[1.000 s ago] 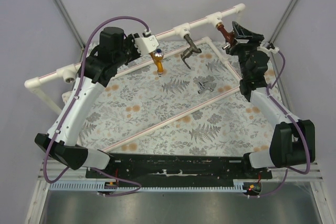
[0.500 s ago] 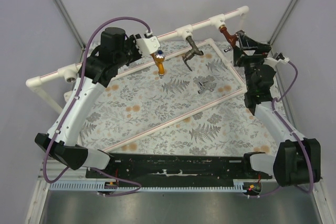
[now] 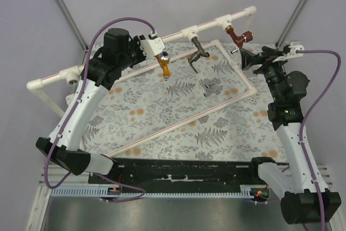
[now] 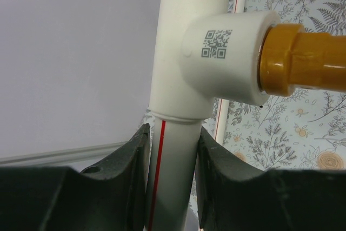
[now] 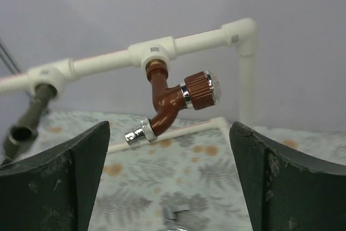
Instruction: Install the water faucets
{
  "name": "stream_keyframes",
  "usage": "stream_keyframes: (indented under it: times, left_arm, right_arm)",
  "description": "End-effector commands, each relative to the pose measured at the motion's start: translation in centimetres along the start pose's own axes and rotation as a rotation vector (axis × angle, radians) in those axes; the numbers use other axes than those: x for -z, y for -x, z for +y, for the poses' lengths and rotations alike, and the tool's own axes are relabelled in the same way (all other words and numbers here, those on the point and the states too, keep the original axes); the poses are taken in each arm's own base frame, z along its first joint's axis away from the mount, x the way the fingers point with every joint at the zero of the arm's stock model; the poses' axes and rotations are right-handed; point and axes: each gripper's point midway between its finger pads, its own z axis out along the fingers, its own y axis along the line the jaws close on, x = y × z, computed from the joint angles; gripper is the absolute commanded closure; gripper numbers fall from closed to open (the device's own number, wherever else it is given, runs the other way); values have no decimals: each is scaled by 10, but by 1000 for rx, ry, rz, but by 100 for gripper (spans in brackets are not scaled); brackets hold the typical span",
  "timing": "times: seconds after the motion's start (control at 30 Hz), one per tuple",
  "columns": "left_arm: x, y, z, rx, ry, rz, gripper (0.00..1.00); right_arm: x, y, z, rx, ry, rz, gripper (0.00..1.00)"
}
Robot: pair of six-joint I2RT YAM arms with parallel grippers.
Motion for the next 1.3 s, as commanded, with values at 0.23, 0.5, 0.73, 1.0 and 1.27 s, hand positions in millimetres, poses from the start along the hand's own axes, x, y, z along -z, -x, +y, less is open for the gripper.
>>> stream_keyframes:
  times: [0.23, 0.5, 0.73, 1.0, 1.27]
  left_arm:
    - [-7, 6, -51, 214, -155, -25, 98]
    - [-5, 8, -50, 227, -147, -32, 98]
    - [-4, 7, -47, 221, -140, -29, 98]
    - [-4, 12, -47, 226, -148, -45, 98]
    - [-4, 13, -45, 217, -143, -45, 98]
  right_arm:
    - [2, -11, -26, 1382, 187, 5, 10]
    - [-25, 1, -1, 1611, 250, -68, 14]
    - [-45, -14, 5, 1663, 267, -117, 18]
    - [-57, 0, 14, 1718, 256, -164, 21]
    - [-66, -7, 17, 1748, 302, -155, 27]
